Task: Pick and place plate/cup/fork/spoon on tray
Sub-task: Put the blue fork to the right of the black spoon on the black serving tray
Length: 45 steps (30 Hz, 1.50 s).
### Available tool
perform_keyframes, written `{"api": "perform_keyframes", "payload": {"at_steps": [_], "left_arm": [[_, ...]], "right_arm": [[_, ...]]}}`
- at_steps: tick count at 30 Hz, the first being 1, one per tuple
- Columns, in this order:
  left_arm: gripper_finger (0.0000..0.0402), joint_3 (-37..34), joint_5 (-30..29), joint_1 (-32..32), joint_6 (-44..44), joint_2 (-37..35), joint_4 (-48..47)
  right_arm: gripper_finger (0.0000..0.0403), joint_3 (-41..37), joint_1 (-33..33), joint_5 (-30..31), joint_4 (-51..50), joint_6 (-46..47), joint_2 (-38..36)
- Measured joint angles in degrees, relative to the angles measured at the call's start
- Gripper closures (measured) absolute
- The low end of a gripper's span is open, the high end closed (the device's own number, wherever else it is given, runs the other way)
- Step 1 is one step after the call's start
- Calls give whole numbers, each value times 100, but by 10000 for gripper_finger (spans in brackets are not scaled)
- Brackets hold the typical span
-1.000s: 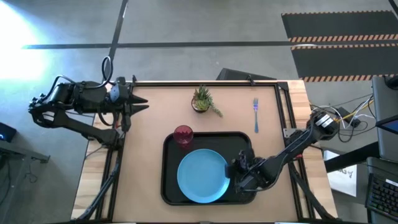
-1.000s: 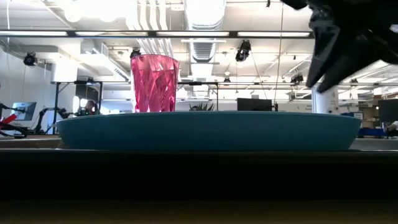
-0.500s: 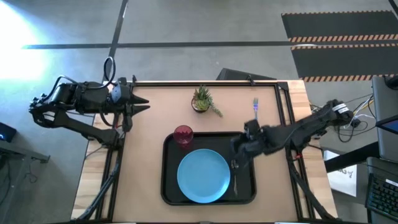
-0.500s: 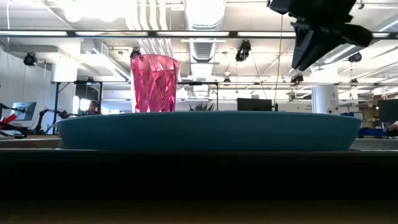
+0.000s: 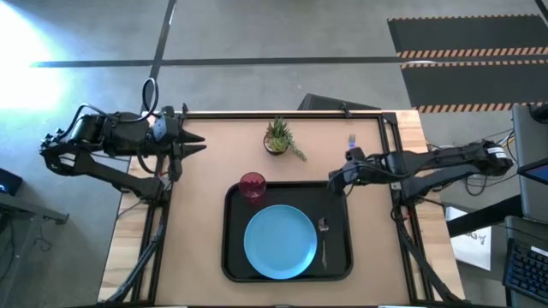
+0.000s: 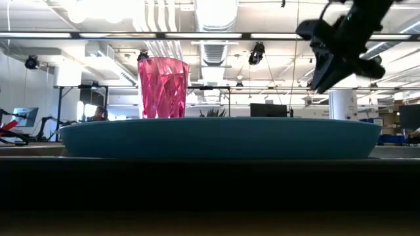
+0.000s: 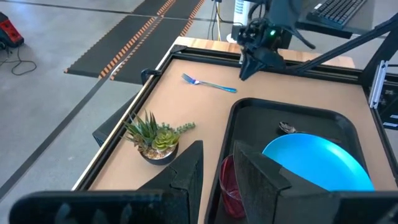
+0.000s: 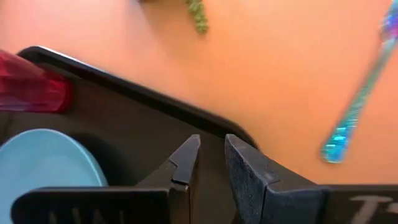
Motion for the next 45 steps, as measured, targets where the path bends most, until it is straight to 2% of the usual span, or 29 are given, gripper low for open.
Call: {"api": "perform_keyframes", "payload": {"at_steps": [4, 8, 12, 16, 22, 27, 32, 35, 41, 45], "left_arm": [[329, -1, 1, 0, -4, 8, 0], [329, 0, 1, 0, -19, 7, 0], [329, 0, 1, 0, -28, 1, 1], [329, 1, 1, 0, -30, -1, 43], [329, -1, 1, 0, -28, 35, 126], [329, 0, 1, 0, -26, 91, 191], [329, -1, 1, 0, -26, 139, 184], [329, 0, 1, 0, -26, 144, 166], [329, 1, 0, 0, -24, 72, 134], [329, 1, 1, 0, -23, 36, 133]], "right_arm": [[339, -618, -192, -113, 885, -214, -175], [339, -750, -361, -118, 1104, -426, -183], [332, -475, -602, -278, 612, -718, -84], [313, -31, -1013, -532, -422, -849, 51], [284, 449, -1778, -1173, -1505, -1300, 342], [273, 620, -2417, -1426, -1487, -2057, 613], [276, 650, -3139, -2037, -1461, -2728, 965], [277, 629, -3481, -2204, -1475, -3032, 1222], [277, 628, -3952, -2278, -1456, -3539, 1698], [279, 626, -4246, -2567, -1357, -3824, 2012]]}}
